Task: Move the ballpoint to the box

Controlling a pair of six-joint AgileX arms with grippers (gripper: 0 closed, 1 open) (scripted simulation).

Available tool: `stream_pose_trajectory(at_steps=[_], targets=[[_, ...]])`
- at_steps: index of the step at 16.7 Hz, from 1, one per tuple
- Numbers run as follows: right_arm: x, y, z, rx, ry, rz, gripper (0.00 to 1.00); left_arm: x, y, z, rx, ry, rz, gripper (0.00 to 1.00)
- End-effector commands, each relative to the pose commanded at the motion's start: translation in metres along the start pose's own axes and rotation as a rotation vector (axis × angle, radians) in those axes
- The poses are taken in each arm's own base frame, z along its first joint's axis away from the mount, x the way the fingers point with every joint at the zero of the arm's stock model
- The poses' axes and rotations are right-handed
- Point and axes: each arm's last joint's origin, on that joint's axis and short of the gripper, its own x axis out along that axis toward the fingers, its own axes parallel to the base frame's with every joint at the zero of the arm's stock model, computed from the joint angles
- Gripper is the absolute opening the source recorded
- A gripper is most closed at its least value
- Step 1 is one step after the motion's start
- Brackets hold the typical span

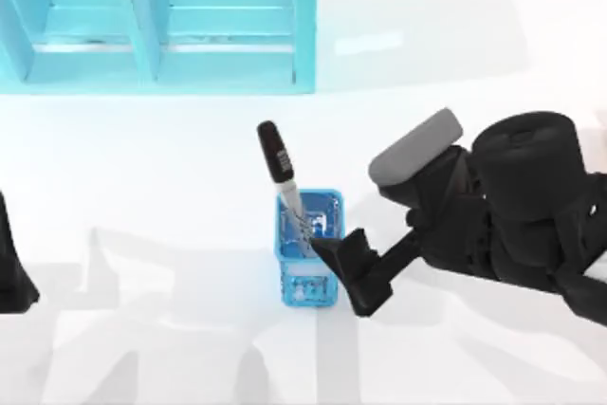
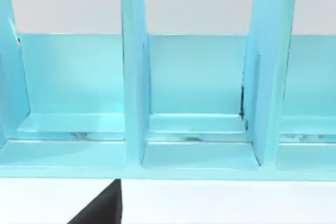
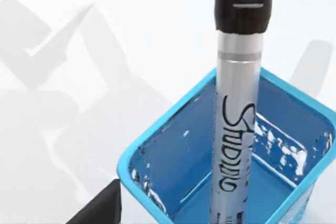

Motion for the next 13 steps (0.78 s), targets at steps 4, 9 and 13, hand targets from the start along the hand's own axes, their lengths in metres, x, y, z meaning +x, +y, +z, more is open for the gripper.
stream_pose_trajectory(at_steps=[4, 9, 13], targets=[[-0.001, -0.001, -0.001, 0.002, 0.001, -0.005, 1.0, 0.0, 0.0, 0.0, 0.0, 0.0, 0.0, 1.0], [0.025, 0.0, 0.006, 0.0, -0.006, 0.001, 1.0, 0.0, 0.0, 0.0, 0.0, 0.0, 0.0, 1.0], [0.076, -0.001, 0.003, 0.0, 0.005, -0.001, 1.0, 0.0, 0.0, 0.0, 0.0, 0.0, 0.0, 1.0]])
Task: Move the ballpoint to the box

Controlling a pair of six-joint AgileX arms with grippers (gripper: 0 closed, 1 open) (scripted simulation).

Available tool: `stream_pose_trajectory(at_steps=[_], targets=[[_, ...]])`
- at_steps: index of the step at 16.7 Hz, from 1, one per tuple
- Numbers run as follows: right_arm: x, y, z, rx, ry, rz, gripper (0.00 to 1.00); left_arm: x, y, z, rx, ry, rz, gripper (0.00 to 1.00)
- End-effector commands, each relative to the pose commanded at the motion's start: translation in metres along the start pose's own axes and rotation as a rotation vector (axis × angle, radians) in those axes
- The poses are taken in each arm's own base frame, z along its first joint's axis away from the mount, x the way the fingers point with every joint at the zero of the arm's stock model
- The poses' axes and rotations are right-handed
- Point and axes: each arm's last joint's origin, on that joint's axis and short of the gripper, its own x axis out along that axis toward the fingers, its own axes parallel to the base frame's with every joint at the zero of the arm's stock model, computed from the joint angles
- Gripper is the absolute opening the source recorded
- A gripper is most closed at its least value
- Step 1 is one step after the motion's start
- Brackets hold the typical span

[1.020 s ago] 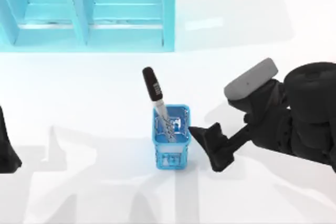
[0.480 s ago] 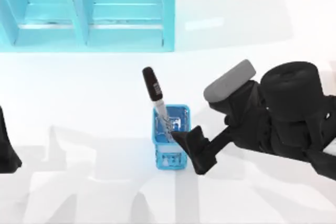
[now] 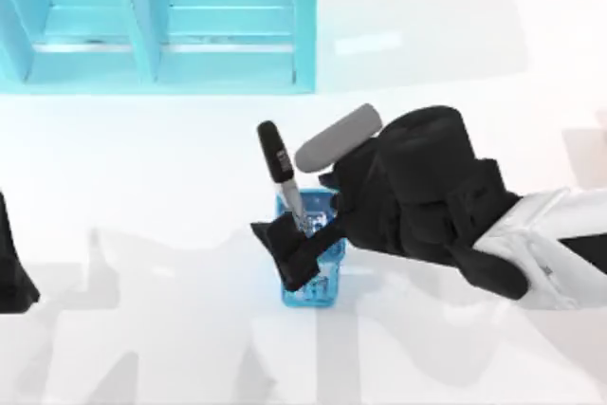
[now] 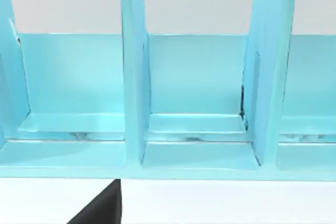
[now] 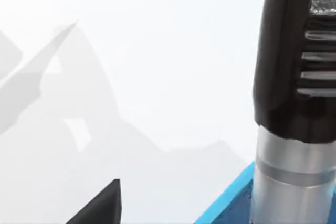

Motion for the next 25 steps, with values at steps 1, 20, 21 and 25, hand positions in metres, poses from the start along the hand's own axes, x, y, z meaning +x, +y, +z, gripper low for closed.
stream_pose_trajectory(at_steps=[1, 20, 21, 25], targets=[[0.01, 0.0, -0.001, 0.0, 0.0, 0.001, 1.0, 0.0, 0.0, 0.0, 0.0, 0.0, 0.0, 1.0], [0.024, 0.001, -0.003, 0.0, -0.005, 0.001, 0.1, 0.0, 0.0, 0.0, 0.0, 0.0, 0.0, 1.0], [0.024, 0.001, -0.003, 0.0, -0.005, 0.001, 0.02, 0.0, 0.0, 0.0, 0.0, 0.0, 0.0, 1.0], [0.024, 0.001, -0.003, 0.0, -0.005, 0.001, 0.0, 0.0, 0.0, 0.0, 0.0, 0.0, 0.0, 1.0]])
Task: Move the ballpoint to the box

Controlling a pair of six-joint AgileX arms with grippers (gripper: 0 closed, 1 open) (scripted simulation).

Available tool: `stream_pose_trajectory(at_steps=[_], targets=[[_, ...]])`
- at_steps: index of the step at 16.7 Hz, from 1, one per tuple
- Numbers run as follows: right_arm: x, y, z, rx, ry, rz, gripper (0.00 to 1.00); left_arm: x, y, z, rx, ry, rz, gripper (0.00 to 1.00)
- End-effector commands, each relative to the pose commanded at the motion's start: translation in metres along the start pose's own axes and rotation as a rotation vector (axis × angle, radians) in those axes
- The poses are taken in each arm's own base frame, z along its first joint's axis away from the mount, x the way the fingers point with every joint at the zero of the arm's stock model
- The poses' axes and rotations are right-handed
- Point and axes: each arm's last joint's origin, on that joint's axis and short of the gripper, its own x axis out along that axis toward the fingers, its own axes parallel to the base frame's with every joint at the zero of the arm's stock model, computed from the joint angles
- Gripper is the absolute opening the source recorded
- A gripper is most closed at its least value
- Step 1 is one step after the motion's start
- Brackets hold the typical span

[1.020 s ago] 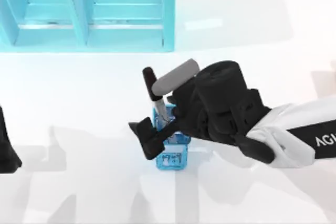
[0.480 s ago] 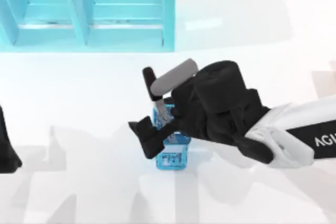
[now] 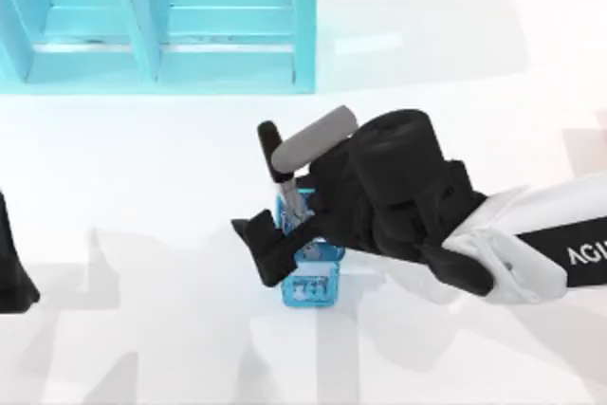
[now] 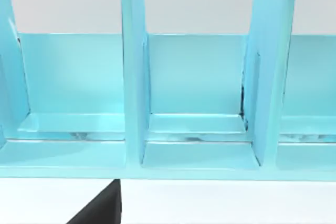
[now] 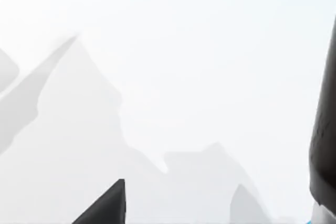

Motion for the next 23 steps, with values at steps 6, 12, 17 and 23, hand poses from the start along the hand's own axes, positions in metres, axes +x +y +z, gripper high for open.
stream_pose_trajectory(at_steps=[6, 12, 17, 23], targets=[[-0.001, 0.0, 0.003, 0.002, -0.007, 0.005, 0.0, 0.0, 0.0, 0.0, 0.0, 0.0, 0.0, 1.0], [-0.046, -0.036, 0.035, 0.006, 0.013, -0.014, 0.0, 0.0, 0.0, 0.0, 0.0, 0.0, 0.0, 1.0], [-0.127, -0.066, 0.071, 0.019, 0.013, -0.026, 0.0, 0.0, 0.0, 0.0, 0.0, 0.0, 0.0, 1.0], [-0.183, -0.073, 0.081, 0.002, -0.006, 0.004, 0.0, 0.0, 0.0, 0.0, 0.0, 0.0, 0.0, 1.0]])
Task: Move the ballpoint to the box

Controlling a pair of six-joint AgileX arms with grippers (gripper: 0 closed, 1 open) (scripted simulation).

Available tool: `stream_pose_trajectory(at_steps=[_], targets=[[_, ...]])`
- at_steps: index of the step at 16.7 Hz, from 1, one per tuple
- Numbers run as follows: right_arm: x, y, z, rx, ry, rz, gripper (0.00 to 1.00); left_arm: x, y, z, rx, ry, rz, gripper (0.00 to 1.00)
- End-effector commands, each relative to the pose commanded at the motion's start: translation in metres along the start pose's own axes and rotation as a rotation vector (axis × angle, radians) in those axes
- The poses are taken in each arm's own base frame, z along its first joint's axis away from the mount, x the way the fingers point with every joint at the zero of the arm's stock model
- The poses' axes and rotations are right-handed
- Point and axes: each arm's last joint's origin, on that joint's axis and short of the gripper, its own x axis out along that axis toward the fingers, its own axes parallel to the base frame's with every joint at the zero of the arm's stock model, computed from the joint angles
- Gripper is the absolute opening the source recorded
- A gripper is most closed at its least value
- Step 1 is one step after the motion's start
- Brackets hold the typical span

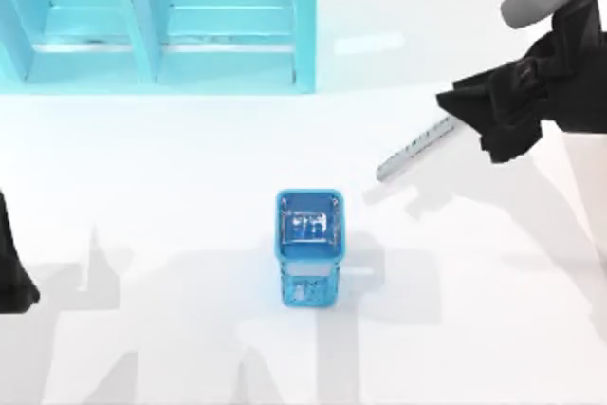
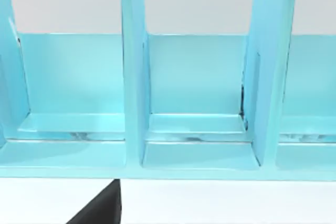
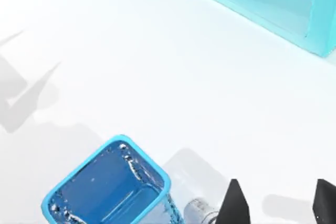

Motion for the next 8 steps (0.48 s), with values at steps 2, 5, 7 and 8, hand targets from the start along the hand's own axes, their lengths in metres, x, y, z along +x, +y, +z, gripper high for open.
stream_pose_trajectory(at_steps=[2, 5, 7, 8], targets=[[0.0, 0.0, 0.0, 0.0, 0.0, 0.0, 0.0, 0.0, 0.0, 0.0, 0.0, 0.0, 0.0, 1.0], [0.0, -0.002, 0.001, 0.003, 0.008, -0.006, 0.0, 0.0, 0.0, 0.0, 0.0, 0.0, 0.0, 1.0], [-0.007, -0.016, 0.005, 0.007, 0.028, -0.049, 0.0, 0.0, 0.0, 0.0, 0.0, 0.0, 0.0, 1.0], [-0.013, -0.025, 0.007, 0.012, 0.045, -0.081, 0.0, 0.0, 0.0, 0.0, 0.0, 0.0, 0.0, 1.0]])
